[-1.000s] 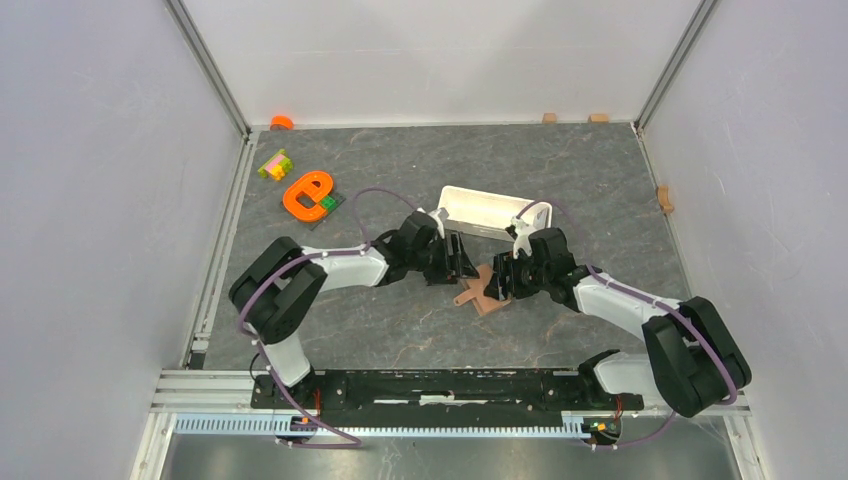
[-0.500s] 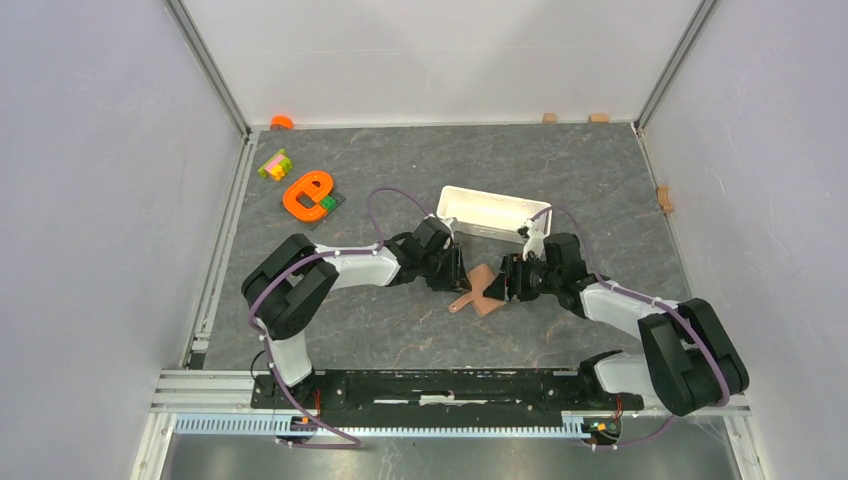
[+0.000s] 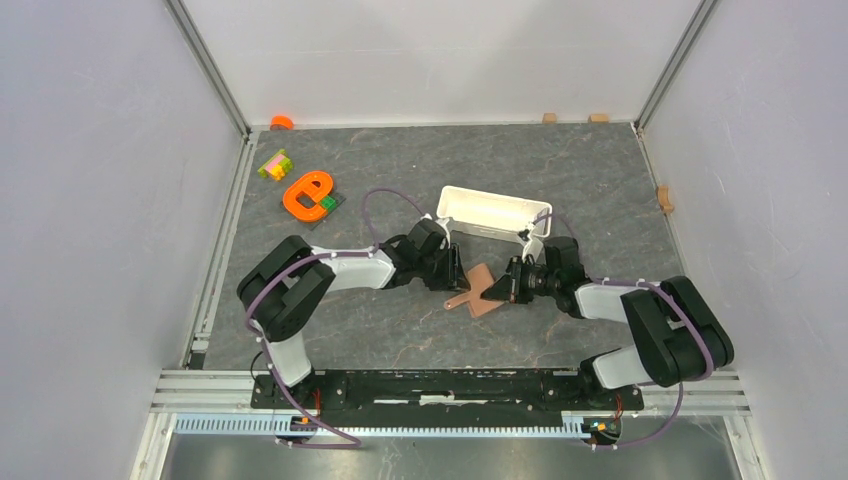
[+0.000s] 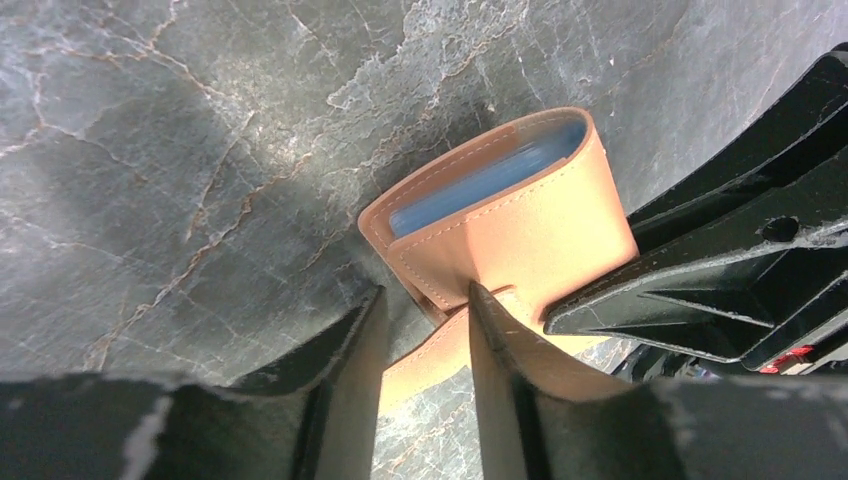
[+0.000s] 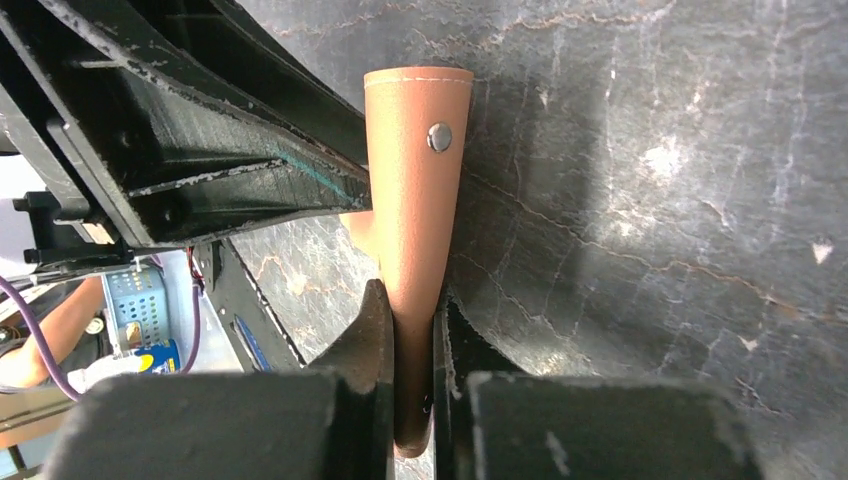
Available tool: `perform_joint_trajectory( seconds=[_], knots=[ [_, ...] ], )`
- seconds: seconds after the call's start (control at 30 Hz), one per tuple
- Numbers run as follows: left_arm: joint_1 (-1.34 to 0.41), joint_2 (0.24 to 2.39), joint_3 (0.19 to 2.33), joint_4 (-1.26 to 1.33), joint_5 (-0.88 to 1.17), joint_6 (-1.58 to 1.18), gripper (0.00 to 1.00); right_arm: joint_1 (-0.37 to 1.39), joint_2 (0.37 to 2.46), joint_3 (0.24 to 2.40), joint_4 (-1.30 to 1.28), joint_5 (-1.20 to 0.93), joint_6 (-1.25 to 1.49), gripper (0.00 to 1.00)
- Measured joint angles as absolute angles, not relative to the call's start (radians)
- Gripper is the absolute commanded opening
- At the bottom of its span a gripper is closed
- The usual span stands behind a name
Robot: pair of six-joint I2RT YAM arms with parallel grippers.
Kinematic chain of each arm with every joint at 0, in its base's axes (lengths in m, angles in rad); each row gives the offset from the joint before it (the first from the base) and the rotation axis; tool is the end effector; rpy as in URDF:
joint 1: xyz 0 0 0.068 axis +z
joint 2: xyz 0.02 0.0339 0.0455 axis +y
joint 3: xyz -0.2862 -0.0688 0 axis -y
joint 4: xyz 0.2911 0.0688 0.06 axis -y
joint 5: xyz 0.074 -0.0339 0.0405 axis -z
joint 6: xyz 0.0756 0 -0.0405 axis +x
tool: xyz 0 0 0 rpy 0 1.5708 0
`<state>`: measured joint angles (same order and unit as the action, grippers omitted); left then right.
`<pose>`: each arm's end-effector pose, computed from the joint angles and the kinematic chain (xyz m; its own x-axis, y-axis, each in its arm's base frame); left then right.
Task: Put the credit cards into the card holder
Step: Close the card holder at the center of the board.
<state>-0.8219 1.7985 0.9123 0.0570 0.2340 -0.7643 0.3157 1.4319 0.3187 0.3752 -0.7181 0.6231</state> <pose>0.2696 -0.3158 0.0960 -0.9293 0.0109 -0.3693 0.2439 0.7690 -0.5909 0.2314 0.1279 0.0742 -0.9258 0.1599 -0.3425 -0.1924 0.5805 0.7912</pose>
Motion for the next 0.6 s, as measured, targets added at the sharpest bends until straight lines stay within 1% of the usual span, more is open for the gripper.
perform_joint_trajectory(
  seconds=[0.13,0.2,0.27,0.4,0.6],
  knots=[
    [-0.805,1.758,0.909,0.017,0.215,-0.761,0.64,0.324,1.402,0.378,0.249,-0.685,0.566,0.00],
    [-0.787,1.713,0.906,-0.031,0.210,-0.754,0.71,0.333,1.367,0.439,0.133,-0.620,0.503,0.00],
    [-0.756,1.635,0.905,-0.088,0.207,-0.742,0.76,0.343,1.324,0.513,-0.002,-0.517,0.427,0.00],
    [-0.673,1.451,0.905,-0.176,0.198,-0.711,0.81,0.396,1.257,0.664,-0.239,-0.265,0.302,0.00],
    [-0.552,1.246,0.900,-0.309,0.187,-0.655,0.88,0.581,1.248,0.893,-0.542,0.175,0.201,0.00]
  ],
)
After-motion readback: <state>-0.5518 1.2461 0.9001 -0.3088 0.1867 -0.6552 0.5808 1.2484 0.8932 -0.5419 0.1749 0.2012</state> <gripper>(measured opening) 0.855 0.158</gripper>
